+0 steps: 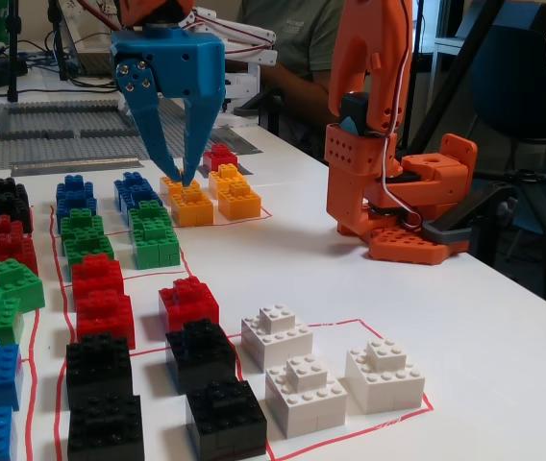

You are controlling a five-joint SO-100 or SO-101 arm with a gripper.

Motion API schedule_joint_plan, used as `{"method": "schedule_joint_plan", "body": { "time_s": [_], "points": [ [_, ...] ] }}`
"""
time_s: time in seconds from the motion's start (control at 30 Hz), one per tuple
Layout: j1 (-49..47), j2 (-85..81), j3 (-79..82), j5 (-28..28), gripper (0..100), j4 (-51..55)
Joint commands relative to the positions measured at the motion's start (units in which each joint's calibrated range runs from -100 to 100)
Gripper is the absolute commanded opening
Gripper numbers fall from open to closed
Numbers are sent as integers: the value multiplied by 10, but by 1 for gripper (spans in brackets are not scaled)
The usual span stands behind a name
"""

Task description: Grab the block and put it in the grey marker

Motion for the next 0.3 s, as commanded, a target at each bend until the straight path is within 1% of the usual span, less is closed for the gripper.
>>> {"method": "schedule_joint_plan", "body": {
  "time_s": [0.0,0.27],
  "points": [
    [-9,-16,-62,-7,0,10],
    [-8,-8,-71,-9,0,10]
  ]
}}
